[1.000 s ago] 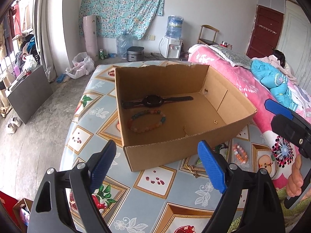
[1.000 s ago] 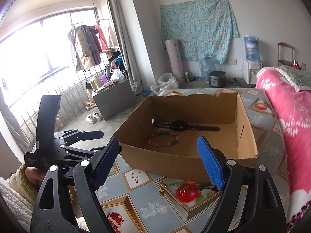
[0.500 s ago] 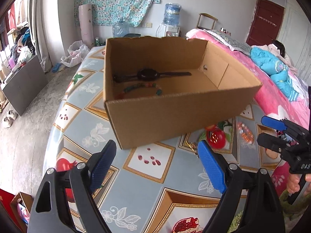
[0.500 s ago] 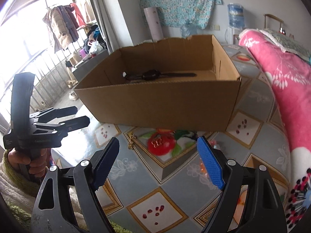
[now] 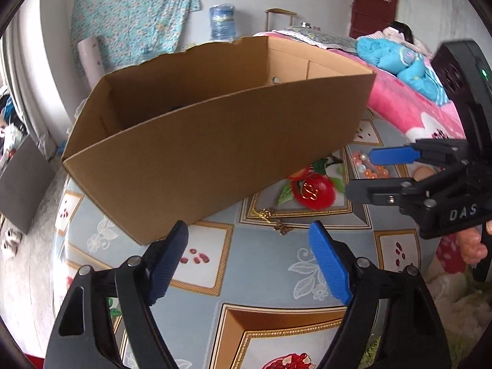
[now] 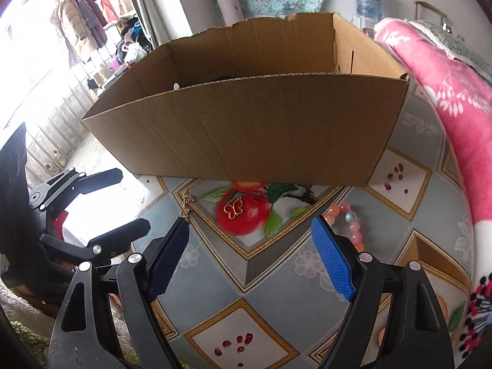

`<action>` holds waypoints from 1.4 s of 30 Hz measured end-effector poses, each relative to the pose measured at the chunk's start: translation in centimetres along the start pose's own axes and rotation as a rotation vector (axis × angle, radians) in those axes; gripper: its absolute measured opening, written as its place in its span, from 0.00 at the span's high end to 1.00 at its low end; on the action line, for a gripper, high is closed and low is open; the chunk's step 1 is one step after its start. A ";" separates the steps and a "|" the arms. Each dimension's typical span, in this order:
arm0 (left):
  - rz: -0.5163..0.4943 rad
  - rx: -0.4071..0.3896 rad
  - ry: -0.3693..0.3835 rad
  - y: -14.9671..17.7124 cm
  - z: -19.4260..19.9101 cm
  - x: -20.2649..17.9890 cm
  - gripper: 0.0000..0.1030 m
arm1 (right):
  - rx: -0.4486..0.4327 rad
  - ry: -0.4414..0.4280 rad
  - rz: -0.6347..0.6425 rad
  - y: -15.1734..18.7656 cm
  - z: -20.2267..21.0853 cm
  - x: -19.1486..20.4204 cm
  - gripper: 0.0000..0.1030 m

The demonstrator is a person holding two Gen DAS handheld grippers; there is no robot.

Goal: Organize jewelry
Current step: 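Move the right gripper to the gold butterfly charm on the apple tile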

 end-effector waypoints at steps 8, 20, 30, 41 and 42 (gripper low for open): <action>-0.047 0.000 0.076 -0.2 -0.9 -1.4 0.47 | 0.025 0.004 0.015 0.1 -0.8 0.1 0.40; -0.069 0.061 0.143 0.1 -2.7 -2.7 0.78 | 0.053 -0.019 0.000 0.5 -2.2 0.4 0.45; -0.091 0.115 0.119 0.4 -4.3 -2.8 0.78 | 0.050 -0.029 -0.015 0.5 -3.0 0.6 0.45; -0.126 0.102 0.098 0.3 -4.7 -3.5 0.83 | 0.043 -0.037 -0.033 0.9 -2.5 -0.2 0.45; -0.130 0.102 0.095 0.3 -4.7 -3.5 0.84 | 0.041 -0.037 -0.034 0.9 -2.5 -0.3 0.45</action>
Point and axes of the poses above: each gripper's, at about its wrist camera, not at the fingertips, and z roughly against the way its jaws point, x to its left, y to its underside, the point moved 10 cm from there along -z, roughly the way its jaws point, and after that the axes turned 1 degree about x, right-handed, at the moved point
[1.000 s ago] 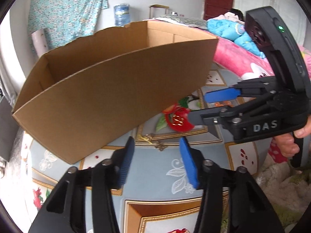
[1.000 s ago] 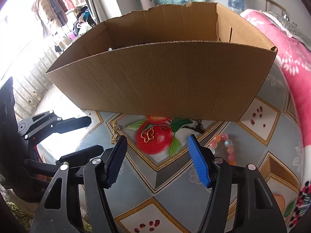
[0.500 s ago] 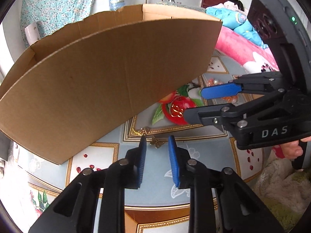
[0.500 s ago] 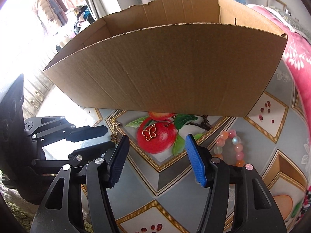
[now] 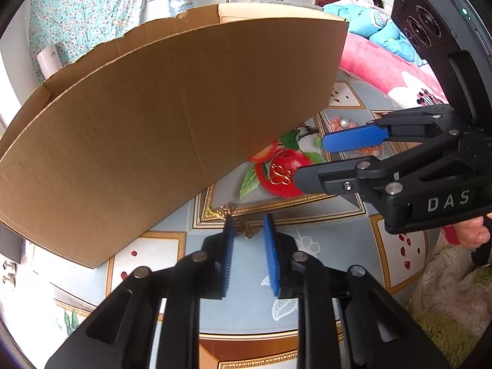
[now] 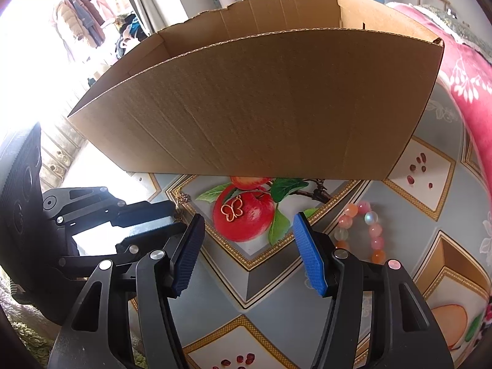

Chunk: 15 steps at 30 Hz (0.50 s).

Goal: Organize jewelry
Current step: 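Move the right gripper to the gold butterfly charm on the apple tile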

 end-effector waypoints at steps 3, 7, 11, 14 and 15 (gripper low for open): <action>-0.008 -0.002 -0.005 -0.1 0.0 0.0 0.88 | -0.002 0.004 -0.001 0.1 0.1 -0.1 0.45; -0.009 -0.006 -0.006 0.0 0.2 0.1 0.88 | -0.005 0.009 -0.005 0.0 0.4 -0.3 0.45; -0.001 -0.006 0.003 0.1 0.4 0.1 0.88 | -0.012 0.010 0.001 -0.2 0.7 -0.3 0.45; -0.002 -0.008 0.007 0.4 0.7 0.1 0.88 | -0.011 0.006 0.016 -0.5 0.5 0.0 0.45; 0.000 -0.007 0.006 0.6 0.8 0.1 0.88 | -0.009 0.007 0.024 -0.6 0.4 0.2 0.45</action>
Point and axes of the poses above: each gripper's, at about its wrist camera, not at the fingertips, and z roughly against the way its jaws point, x to its left, y to its underside, the point moved 10 cm from there along -z, roughly the way its jaws point, and after that the axes turned 1 degree about x, right-handed, at the moved point
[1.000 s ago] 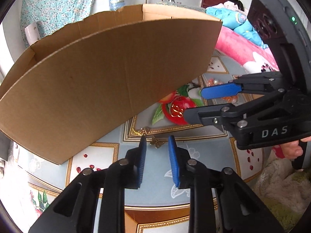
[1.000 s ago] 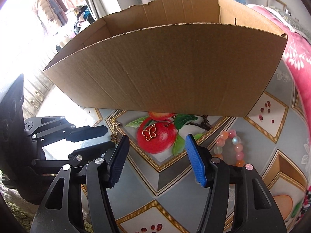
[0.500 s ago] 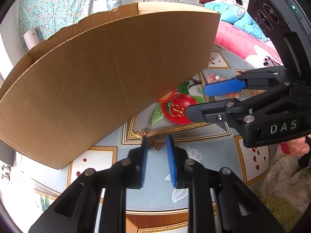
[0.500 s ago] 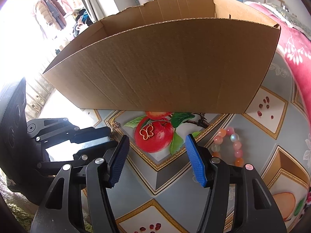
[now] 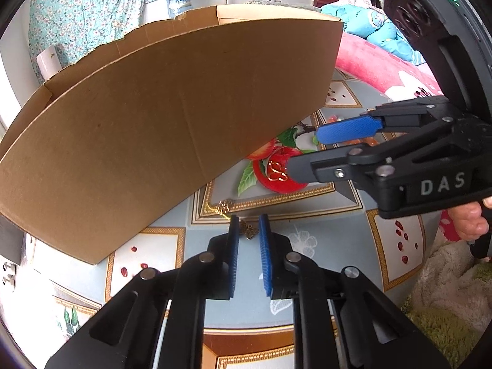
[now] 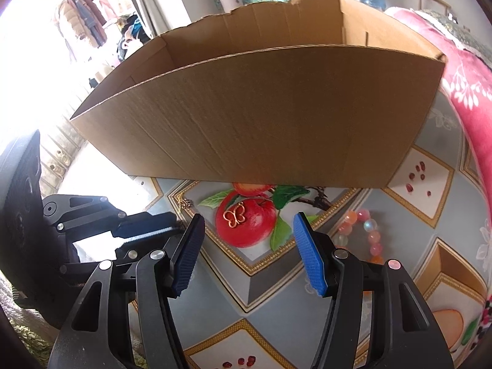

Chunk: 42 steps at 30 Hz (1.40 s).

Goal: Organize jewelry
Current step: 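Move the right gripper to the gold butterfly charm on the apple tile, then close the right gripper on the gold butterfly charm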

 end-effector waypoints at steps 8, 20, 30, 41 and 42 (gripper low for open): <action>0.022 -0.001 0.006 0.5 0.2 0.2 0.88 | 0.017 0.034 0.111 -0.6 -1.4 2.0 0.57; 0.026 -0.009 0.023 0.5 0.2 0.1 0.88 | 0.042 0.106 0.192 -1.0 -2.9 2.9 0.83; 0.026 -0.010 0.023 0.4 0.4 0.1 0.88 | 0.044 0.095 0.171 -0.9 -2.8 2.6 0.98; 0.028 -0.010 0.024 0.4 0.2 0.1 0.88 | 0.054 0.071 0.187 -0.7 -0.7 2.1 0.83; 0.027 -0.010 0.024 0.4 0.2 0.1 0.88 | 0.062 0.076 0.203 -0.5 -0.7 2.1 0.83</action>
Point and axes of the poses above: each gripper's, at about its wrist camera, not at the fingertips, and z roughly against the way its jaws point, x to its left, y to its underside, the point moved 10 cm from there along -z, roughly the way its jaws point, and after that the axes turned 1 degree about x, right-handed, at the moved point
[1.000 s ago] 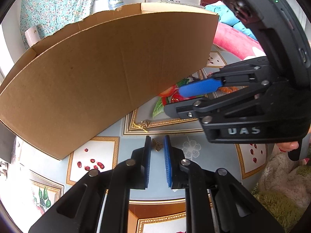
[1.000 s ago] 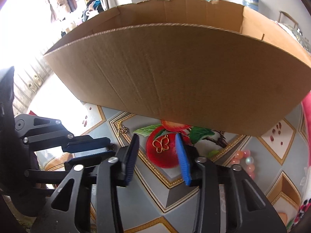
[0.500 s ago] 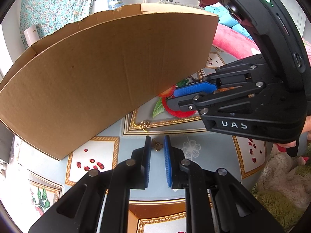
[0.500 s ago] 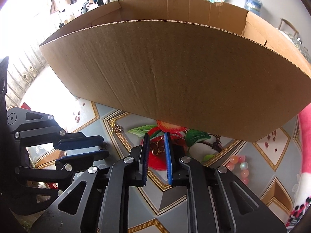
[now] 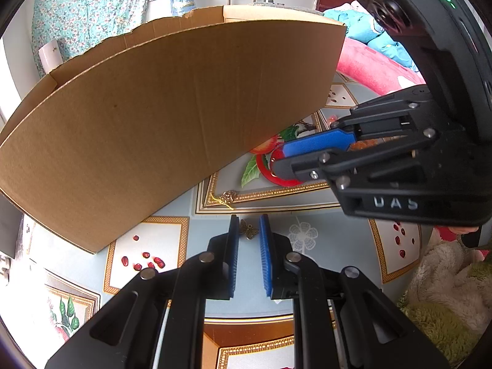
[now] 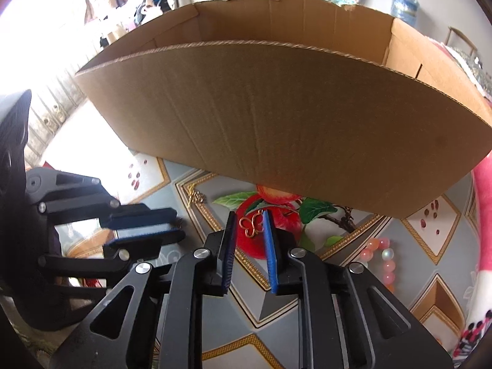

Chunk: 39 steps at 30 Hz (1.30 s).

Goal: Organize jewelry
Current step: 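Close the right gripper on the gold butterfly charm, then lift the gold butterfly charm with the right gripper over the box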

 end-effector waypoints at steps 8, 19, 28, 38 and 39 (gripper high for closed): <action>-0.003 0.000 -0.001 0.1 -0.1 0.0 0.88 | 0.018 0.029 0.073 0.5 -0.2 0.1 0.81; -0.002 -0.001 -0.002 0.0 -0.1 0.0 0.88 | 0.022 0.007 0.077 0.6 0.4 0.1 0.92; 0.002 -0.005 0.004 0.0 0.0 0.0 0.88 | 0.013 -0.001 0.066 0.6 0.3 -0.2 0.92; -0.009 -0.037 -0.004 -0.2 1.2 -0.4 0.88 | -0.028 0.006 0.048 0.8 2.4 -0.5 0.92; -0.010 -0.040 -0.006 -0.1 1.4 -0.4 0.88 | -0.035 0.007 0.047 0.8 2.7 -0.5 0.92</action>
Point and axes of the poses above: each gripper's, at about its wrist camera, not at the fingertips, and z roughly against the way its jaws point, x to its left, y to its underside, the point moved 10 cm from there along -z, roughly the way its jaws point, and after that the axes turned 1 degree about x, right-handed, at the moved point
